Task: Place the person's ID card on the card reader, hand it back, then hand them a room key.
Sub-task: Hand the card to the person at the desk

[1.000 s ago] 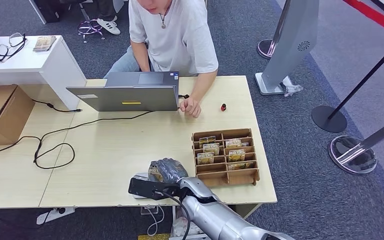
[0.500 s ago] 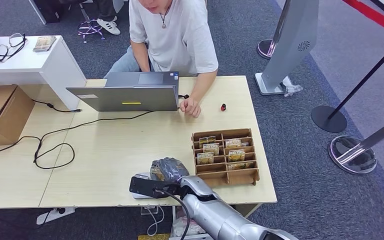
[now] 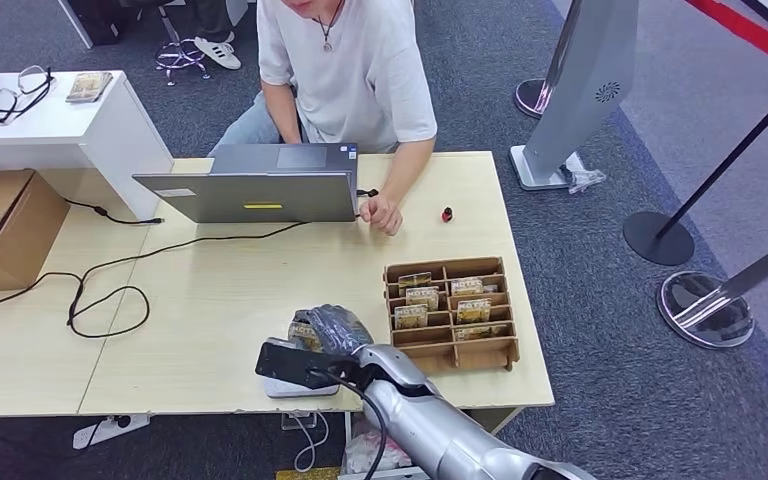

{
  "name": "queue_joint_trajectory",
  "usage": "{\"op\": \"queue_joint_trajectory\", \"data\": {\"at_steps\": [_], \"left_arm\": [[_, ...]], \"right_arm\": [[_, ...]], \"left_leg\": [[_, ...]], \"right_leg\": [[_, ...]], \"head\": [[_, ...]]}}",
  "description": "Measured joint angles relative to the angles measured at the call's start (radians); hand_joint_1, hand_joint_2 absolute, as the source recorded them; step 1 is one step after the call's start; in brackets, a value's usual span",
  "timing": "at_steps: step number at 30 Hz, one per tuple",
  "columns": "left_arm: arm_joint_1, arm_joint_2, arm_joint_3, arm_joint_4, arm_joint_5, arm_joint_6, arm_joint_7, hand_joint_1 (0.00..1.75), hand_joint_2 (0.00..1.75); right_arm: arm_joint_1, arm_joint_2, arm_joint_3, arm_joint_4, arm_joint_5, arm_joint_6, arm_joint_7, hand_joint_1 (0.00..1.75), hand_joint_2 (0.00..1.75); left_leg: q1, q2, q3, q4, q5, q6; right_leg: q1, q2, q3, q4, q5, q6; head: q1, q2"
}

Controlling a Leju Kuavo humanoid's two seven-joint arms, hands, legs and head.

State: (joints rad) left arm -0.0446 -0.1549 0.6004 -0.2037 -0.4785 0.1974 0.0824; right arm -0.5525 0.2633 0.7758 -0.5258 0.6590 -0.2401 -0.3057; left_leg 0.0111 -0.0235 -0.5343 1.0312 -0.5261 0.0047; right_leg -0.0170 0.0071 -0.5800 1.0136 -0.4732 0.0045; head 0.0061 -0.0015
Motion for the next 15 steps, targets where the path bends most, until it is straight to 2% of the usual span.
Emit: {"op": "queue_joint_trajectory", "data": {"at_steps": [3,7,15], "left_arm": [[0.000,0.000,0.000,0.000,-0.011,0.000,-0.018,0.00,0.00],[-0.010,-0.002,-0.008,0.000,-0.042,0.047,-0.104,0.00,0.00],[-0.052,-0.003,-0.049,0.000,-0.088,0.038,-0.096,0.00,0.00]], "right_arm": [[0.031,-0.028,-0.020,-0.091,-0.017,0.003,-0.008,1.75,1.75],[0.085,-0.087,-0.052,-0.230,-0.033,-0.015,-0.019,1.75,1.75],[0.207,-0.223,-0.125,-0.570,-0.037,-0.050,-0.003,1.75,1.75]], "left_leg": [[0.000,0.000,0.000,0.000,0.000,0.000],[0.000,-0.001,0.000,0.000,0.000,0.000],[0.000,0.000,0.000,0.001,0.000,0.000]], "right_leg": [[0.000,0.000,0.000,0.000,0.000,0.000],[0.000,-0.001,0.000,-0.001,0.000,0.000],[0.000,0.000,0.000,-0.001,0.000,0.001]], "head": [[0.000,0.000],[0.000,0.000],[0.000,0.000]]}}
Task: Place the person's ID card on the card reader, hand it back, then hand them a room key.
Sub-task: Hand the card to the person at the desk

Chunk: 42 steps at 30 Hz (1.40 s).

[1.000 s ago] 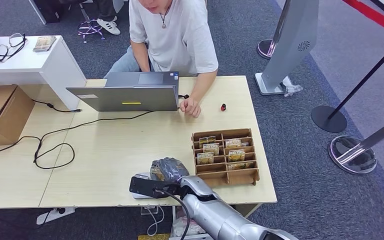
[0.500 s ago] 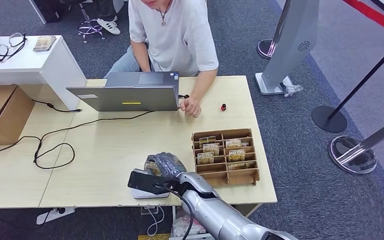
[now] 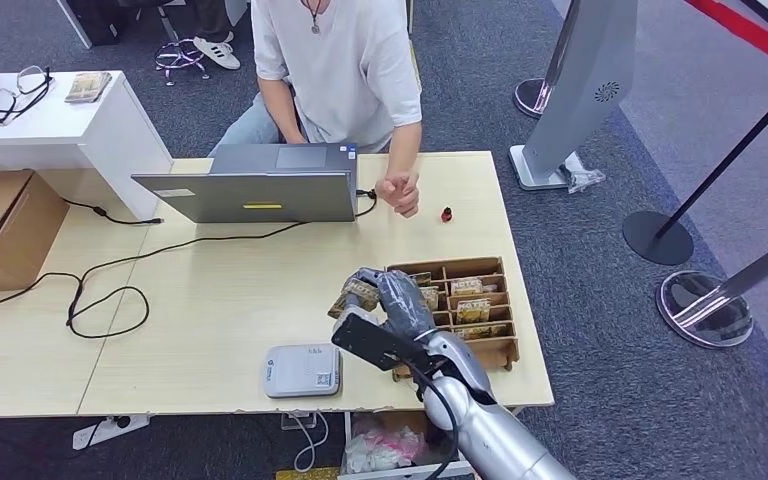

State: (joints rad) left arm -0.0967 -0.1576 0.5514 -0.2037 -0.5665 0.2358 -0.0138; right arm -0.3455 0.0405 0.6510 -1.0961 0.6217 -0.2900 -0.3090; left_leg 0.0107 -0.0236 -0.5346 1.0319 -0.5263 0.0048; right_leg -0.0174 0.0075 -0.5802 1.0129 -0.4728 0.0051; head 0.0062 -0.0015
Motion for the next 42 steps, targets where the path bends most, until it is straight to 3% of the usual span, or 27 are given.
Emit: {"op": "queue_joint_trajectory", "data": {"at_steps": [11,16,33,36,42], "left_arm": [[-0.005,0.001,-0.018,0.000,-0.004,-0.003,-0.004,0.00,0.00],[0.018,0.002,-0.027,0.000,-0.013,-0.009,-0.062,0.00,0.00],[0.043,0.003,-0.032,0.000,-0.017,-0.008,-0.071,0.00,0.00],[0.043,0.003,-0.032,0.000,0.002,0.000,-0.069,0.00,0.00],[0.037,0.000,-0.031,0.000,0.006,0.010,-0.061,0.00,0.00]], "right_arm": [[0.047,-0.064,-0.029,-0.184,0.008,-0.002,0.001,1.75,1.75],[0.050,-0.102,-0.050,-0.232,0.025,-0.053,-0.018,1.75,1.75],[-0.028,-0.122,-0.105,-0.196,0.079,-0.096,-0.023,1.75,1.75],[-0.080,-0.104,-0.103,-0.139,0.124,-0.088,0.004,1.75,1.75],[-0.298,0.024,-0.101,0.168,0.159,-0.138,-0.011,1.75,1.75]], "left_leg": [[0.000,0.000,0.000,0.000,0.000,0.000],[0.000,0.001,0.000,0.000,0.000,0.000],[0.000,0.001,-0.001,0.000,0.000,0.000],[0.000,0.002,-0.002,0.000,0.000,0.000],[0.001,0.001,0.000,0.000,0.004,-0.001]], "right_leg": [[0.001,0.000,0.000,0.000,0.000,0.000],[0.000,0.001,0.000,0.000,0.000,0.000],[0.000,0.001,0.000,0.001,0.000,0.000],[0.000,0.002,0.000,0.001,0.001,0.000],[0.000,0.001,0.000,0.001,0.003,0.000]], "head": [[0.000,0.000],[0.000,0.000],[0.000,0.000],[0.000,0.000],[0.000,0.000]]}}
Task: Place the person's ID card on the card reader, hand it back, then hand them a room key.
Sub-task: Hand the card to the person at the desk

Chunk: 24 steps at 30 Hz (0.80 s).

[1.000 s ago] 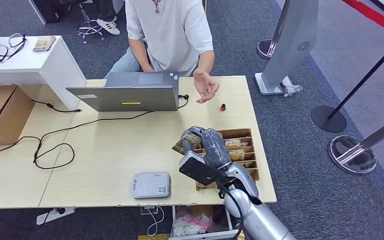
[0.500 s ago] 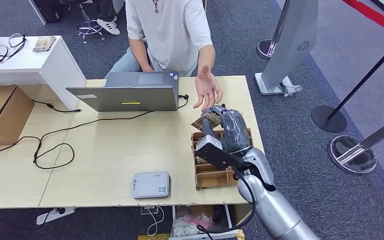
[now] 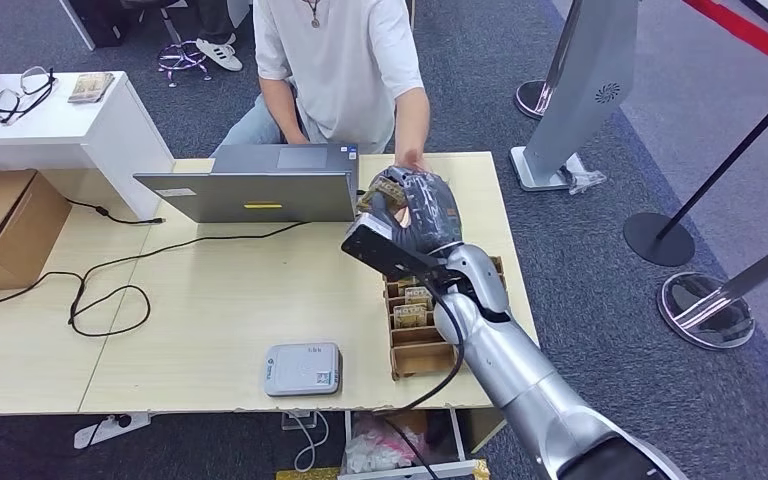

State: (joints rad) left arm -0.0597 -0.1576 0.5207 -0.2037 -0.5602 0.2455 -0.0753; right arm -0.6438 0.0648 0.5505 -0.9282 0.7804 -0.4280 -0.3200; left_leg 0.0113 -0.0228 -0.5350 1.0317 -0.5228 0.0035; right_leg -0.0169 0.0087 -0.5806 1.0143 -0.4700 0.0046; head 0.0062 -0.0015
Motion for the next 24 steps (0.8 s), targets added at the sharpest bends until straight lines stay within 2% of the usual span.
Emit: {"op": "queue_joint_trajectory", "data": {"at_steps": [9,16,18,19,22,23,24], "left_arm": [[0.000,-0.002,0.000,0.000,-0.002,0.008,0.010,0.00,0.00],[0.001,-0.003,0.004,0.000,0.008,0.020,0.011,0.00,0.00],[0.001,-0.003,0.006,0.000,0.012,0.024,0.012,0.00,0.00],[0.001,-0.003,0.006,0.000,0.014,0.026,0.012,0.00,0.00],[0.001,-0.005,0.007,0.000,0.016,0.028,0.012,0.00,0.00],[0.001,-0.006,0.007,0.000,0.016,0.029,0.012,0.00,0.00],[0.001,-0.007,0.008,0.000,0.016,0.029,0.011,0.00,0.00]], "right_arm": [[-0.131,0.077,0.000,0.204,0.028,-0.011,0.027,1.75,1.75],[-0.174,0.109,0.000,0.290,0.043,-0.012,0.030,1.75,1.75],[-0.182,0.116,0.000,0.309,0.047,-0.015,0.032,1.69,1.75],[-0.186,0.119,0.000,0.318,0.049,-0.018,0.032,1.58,1.75],[-0.196,0.127,0.000,0.344,0.054,-0.031,0.034,0.33,1.75],[-0.198,0.130,0.000,0.350,0.055,-0.034,0.035,0.00,1.75],[-0.200,0.132,0.000,0.354,0.056,-0.037,0.036,0.00,1.75]], "left_leg": [[0.000,0.000,-0.001,0.000,0.000,0.000],[0.000,-0.001,-0.001,0.000,0.000,0.000],[0.000,-0.001,-0.001,0.000,0.000,0.000],[0.000,-0.001,-0.001,0.000,0.000,0.000],[0.000,0.000,-0.001,0.000,0.000,0.000],[0.000,-0.001,-0.001,0.000,0.000,0.000],[0.000,-0.001,-0.001,0.000,0.000,0.000]], "right_leg": [[0.000,0.000,0.000,0.000,0.000,0.000],[0.000,0.000,0.000,0.000,0.000,0.000],[0.000,0.000,0.000,0.000,0.000,0.000],[0.000,0.000,0.000,0.000,0.000,0.000],[0.000,0.000,0.000,0.000,0.000,0.000],[0.000,0.000,0.000,0.000,0.000,0.000],[0.000,0.000,0.000,0.000,0.000,0.000]], "head": [[0.000,0.000],[0.000,0.000],[0.000,0.000],[0.000,0.000],[0.000,0.000],[0.000,0.000],[0.000,0.000]]}}
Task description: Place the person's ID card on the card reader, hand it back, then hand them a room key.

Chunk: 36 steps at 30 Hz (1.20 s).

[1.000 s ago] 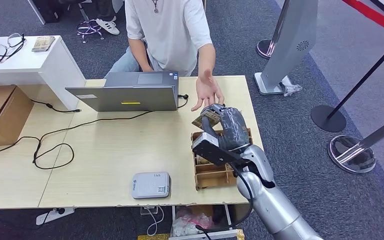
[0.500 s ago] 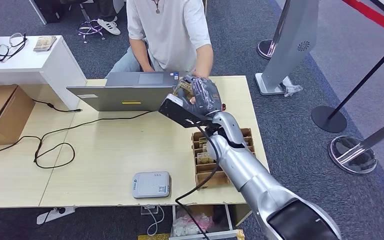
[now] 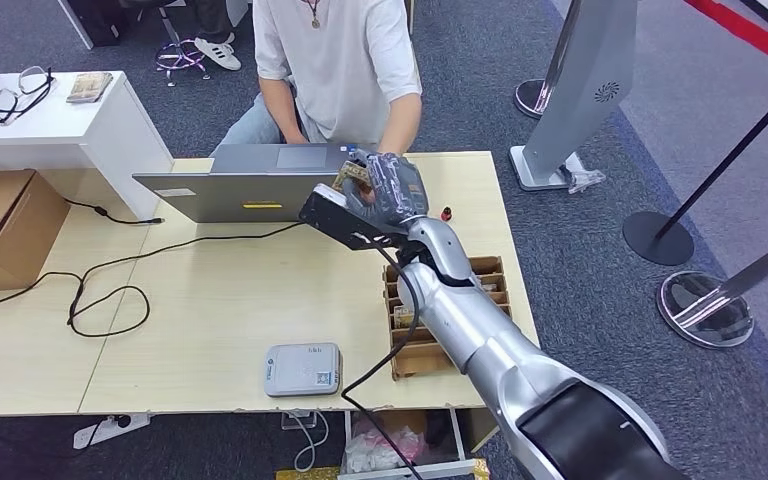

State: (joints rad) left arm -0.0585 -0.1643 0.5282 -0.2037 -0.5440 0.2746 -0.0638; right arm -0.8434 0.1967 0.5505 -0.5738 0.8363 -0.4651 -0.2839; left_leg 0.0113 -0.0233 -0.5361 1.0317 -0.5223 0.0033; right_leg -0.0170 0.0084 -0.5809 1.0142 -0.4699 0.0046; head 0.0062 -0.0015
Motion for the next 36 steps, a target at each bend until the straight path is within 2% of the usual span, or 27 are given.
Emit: {"op": "queue_joint_trajectory", "data": {"at_steps": [10,14,29,32,36], "left_arm": [[0.004,-0.001,0.001,0.000,0.002,0.002,-0.003,0.00,0.00],[0.004,-0.002,0.006,0.000,0.004,0.011,-0.003,0.00,0.00],[0.004,-0.010,0.024,0.000,0.009,0.027,-0.006,0.00,0.00],[0.005,-0.010,0.025,0.000,0.008,0.025,-0.013,0.00,0.00],[0.008,-0.009,0.025,0.000,-0.002,0.011,-0.023,0.00,0.00]], "right_arm": [[-0.006,0.013,0.000,0.022,0.012,-0.017,0.012,0.00,1.75],[-0.005,0.014,0.000,0.021,0.012,-0.014,0.010,0.00,0.00],[0.039,0.014,-0.009,-0.062,-0.029,0.002,-0.042,0.00,0.00],[0.081,0.002,-0.017,-0.126,-0.067,0.008,-0.069,0.00,0.00],[0.171,-0.041,-0.033,-0.276,-0.142,0.035,-0.096,0.00,0.00]], "left_leg": [[0.000,0.000,0.000,0.000,0.000,0.000],[0.000,0.000,0.000,0.000,0.000,0.000],[0.000,0.000,0.000,0.000,0.000,0.000],[0.000,0.000,0.001,0.000,0.000,0.000],[0.000,0.000,0.000,0.000,0.000,0.000]], "right_leg": [[0.000,0.000,0.000,0.000,0.000,0.000],[0.000,0.000,0.000,0.000,0.000,0.000],[0.000,0.000,0.000,0.000,0.000,0.000],[0.000,0.000,0.000,0.000,0.000,0.000],[0.000,0.000,0.000,-0.001,0.000,0.000]], "head": [[0.000,0.000],[0.000,0.000],[0.000,0.000],[0.000,0.000],[0.000,0.000]]}}
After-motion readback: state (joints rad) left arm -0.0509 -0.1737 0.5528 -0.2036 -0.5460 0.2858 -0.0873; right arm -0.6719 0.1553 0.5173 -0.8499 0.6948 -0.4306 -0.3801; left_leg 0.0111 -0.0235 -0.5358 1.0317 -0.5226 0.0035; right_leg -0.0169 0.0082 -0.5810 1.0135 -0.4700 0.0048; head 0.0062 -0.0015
